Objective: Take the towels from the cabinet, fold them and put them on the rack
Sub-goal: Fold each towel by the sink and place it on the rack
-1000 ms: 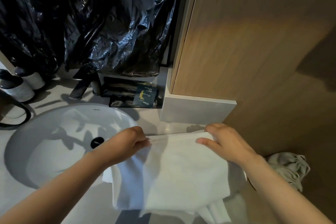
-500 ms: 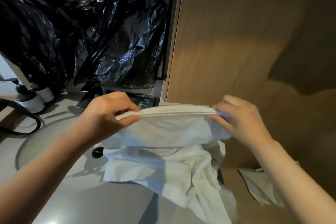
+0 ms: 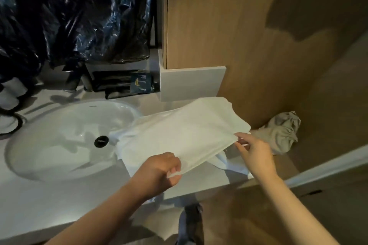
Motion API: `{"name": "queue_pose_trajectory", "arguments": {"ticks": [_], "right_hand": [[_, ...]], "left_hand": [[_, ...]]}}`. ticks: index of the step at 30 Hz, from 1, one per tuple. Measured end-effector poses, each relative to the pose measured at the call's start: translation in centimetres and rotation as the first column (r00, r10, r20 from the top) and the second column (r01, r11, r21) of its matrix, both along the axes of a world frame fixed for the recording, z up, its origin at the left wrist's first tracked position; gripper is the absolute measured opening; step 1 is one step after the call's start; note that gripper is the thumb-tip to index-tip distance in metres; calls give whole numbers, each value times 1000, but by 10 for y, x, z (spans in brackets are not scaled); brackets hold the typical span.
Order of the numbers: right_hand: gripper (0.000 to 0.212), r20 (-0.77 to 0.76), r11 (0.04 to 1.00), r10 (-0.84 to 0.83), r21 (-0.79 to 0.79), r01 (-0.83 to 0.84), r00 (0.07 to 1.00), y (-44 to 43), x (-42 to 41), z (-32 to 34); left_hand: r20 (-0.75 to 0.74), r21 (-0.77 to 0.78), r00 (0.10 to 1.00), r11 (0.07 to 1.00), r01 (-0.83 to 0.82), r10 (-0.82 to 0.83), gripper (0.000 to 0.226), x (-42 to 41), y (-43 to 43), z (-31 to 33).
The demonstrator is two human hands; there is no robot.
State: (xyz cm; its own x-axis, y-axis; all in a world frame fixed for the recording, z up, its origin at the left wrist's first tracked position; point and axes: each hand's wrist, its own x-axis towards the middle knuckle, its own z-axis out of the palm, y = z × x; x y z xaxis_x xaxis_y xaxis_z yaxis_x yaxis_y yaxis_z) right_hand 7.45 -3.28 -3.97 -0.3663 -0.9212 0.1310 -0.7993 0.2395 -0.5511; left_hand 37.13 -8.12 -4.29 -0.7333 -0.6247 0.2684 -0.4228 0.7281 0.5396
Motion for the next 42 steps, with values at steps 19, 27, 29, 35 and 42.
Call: {"name": "queue_pose_trajectory", "arguments": {"ticks": [19,27,29,35,42], "right_hand": [[24,725,900,-436,345,266,533,-12,53,-10],[47,719,846,-527,394,360,453,-45,71,-10],[54,739,859,-504,377,346,446,-52,72,-7],[49,726,853,-504,332,403,468,-56,78,-8],[26,757,845,-384,58,531,529,-36,70,19]], "left_hand": [[72,108,948,942,-318,311,38,-57,-108,44],[462,292,879,915,-278,120,57,-119,-130,23],[416,316,902,913,-260,113,57,-118,-127,17],[392,409,868,787,-462,306,61,-111,-151,22],[147,910,956,345,-232,255,49,-96,-168,56]]}}
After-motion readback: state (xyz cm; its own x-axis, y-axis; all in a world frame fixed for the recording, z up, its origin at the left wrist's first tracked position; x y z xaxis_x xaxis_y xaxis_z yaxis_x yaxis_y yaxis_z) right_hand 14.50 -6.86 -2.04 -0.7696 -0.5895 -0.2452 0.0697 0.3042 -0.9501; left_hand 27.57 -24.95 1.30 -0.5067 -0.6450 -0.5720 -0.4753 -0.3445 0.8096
